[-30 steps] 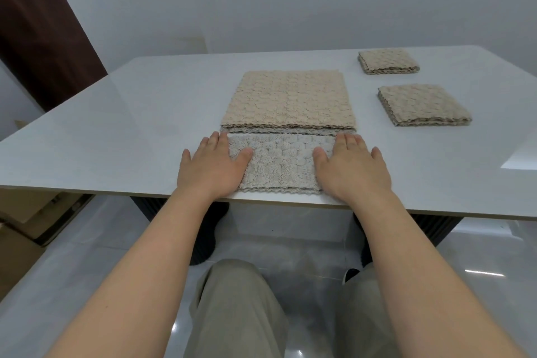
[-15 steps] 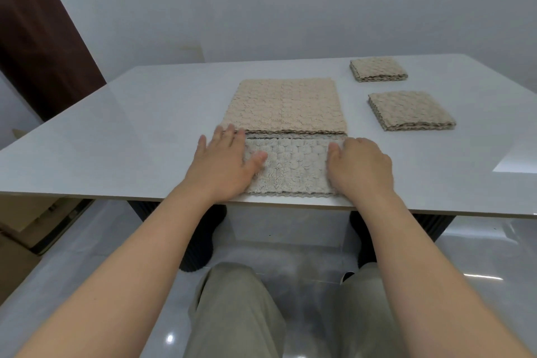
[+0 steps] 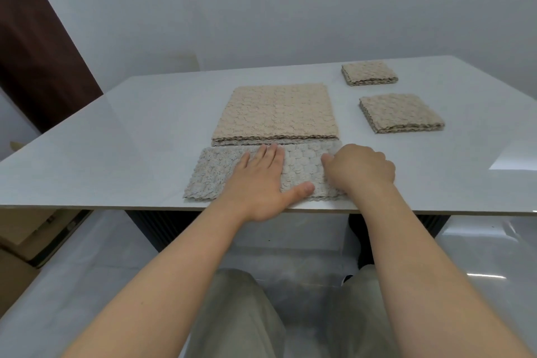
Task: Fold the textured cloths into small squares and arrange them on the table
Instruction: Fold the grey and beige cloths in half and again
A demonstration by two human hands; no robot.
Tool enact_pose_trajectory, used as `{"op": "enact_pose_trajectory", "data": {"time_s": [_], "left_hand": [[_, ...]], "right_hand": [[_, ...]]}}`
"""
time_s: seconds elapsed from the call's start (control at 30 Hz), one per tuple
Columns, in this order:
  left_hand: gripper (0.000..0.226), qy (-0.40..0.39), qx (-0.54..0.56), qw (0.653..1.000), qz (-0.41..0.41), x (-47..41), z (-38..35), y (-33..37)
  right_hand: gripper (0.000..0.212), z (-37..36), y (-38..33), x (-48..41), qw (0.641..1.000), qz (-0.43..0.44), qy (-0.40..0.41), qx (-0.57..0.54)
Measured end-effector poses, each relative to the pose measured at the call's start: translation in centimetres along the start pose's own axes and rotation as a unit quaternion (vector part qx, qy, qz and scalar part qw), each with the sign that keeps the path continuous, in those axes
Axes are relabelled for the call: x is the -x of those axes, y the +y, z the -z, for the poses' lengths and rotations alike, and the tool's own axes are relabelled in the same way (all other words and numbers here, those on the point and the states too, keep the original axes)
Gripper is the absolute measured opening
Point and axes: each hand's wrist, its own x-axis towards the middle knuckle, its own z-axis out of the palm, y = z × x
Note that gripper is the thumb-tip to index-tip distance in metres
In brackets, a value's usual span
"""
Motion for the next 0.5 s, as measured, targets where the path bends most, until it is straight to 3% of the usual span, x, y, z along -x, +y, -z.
{"op": "enact_pose_trajectory", "data": {"time_s": [0.2,0.5], "left_hand": [[0.133,-0.028,-0.011,1.0,-0.006,0.0,0.3,0.3],[0.141,-0.03,0.001,0.999,-0.022,0.1,-0.2,3.9]], "right_hand": [[0.041,1.6,-0.5,0.7,0.989,0.027,0.017,-0.145],[0.034,4.3,-0.5,1.0,0.979,0.093,0.053,-0.173]]}}
